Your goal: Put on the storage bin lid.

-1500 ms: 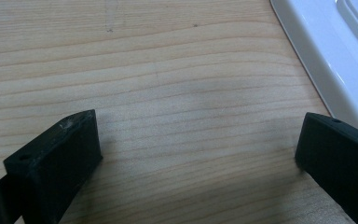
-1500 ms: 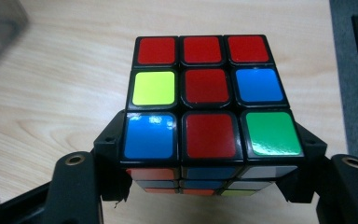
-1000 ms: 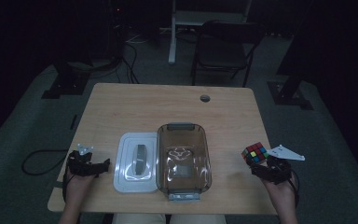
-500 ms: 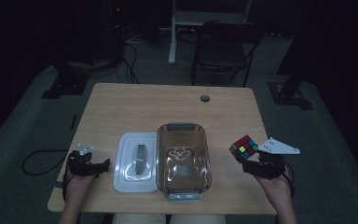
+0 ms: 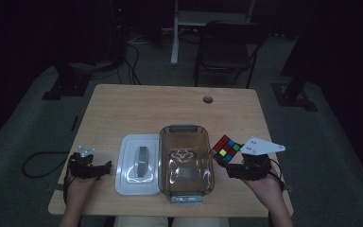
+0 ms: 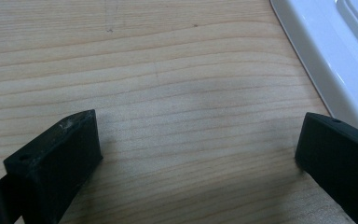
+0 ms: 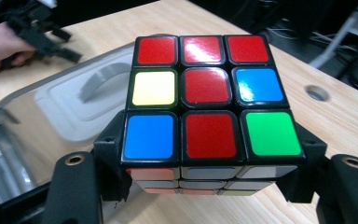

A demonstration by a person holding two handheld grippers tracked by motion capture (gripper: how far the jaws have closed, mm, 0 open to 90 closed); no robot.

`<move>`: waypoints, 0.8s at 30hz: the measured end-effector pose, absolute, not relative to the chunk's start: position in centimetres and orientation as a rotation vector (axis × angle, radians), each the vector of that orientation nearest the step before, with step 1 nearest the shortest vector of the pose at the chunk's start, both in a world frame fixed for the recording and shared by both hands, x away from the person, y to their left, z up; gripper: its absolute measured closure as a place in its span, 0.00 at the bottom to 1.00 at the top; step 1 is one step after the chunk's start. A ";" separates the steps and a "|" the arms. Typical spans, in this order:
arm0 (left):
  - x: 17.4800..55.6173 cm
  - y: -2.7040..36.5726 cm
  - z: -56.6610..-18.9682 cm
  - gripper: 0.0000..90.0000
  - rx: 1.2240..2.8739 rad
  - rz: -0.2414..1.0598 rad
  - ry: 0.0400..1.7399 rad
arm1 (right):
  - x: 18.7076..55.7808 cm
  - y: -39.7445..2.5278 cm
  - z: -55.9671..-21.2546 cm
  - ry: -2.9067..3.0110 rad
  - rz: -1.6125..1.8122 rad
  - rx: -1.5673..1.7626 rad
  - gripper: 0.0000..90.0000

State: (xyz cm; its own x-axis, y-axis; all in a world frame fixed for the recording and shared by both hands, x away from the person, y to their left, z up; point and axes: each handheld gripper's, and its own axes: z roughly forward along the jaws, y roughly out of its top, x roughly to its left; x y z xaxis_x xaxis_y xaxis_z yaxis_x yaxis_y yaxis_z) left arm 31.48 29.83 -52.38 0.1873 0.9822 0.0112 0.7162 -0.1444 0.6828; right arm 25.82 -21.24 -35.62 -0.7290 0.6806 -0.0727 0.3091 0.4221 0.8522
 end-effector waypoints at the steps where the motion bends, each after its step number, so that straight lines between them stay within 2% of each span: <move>1: 31.5 29.8 -52.4 0.01 1.925 0.638 1.586 | 25.8 -20.8 -35.6 2.286 1.237 0.824 0.37; 10: 31.5 29.8 -52.4 0.01 1.926 0.638 1.586 | 26.0 -17.6 -36.0 2.409 1.218 0.697 0.37; 24: 31.5 29.8 -52.4 0.01 1.926 0.638 1.586 | 27.4 -14.9 -37.6 2.629 1.133 0.527 0.37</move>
State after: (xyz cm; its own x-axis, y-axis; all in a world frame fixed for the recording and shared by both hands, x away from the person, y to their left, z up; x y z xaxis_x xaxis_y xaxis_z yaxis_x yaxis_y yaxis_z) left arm 31.48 29.83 -52.38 0.1877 0.9822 0.0109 0.7163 -0.1444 0.6827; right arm 27.39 -14.92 -37.62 -0.9089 0.4115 -0.0673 0.2336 0.6363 0.7352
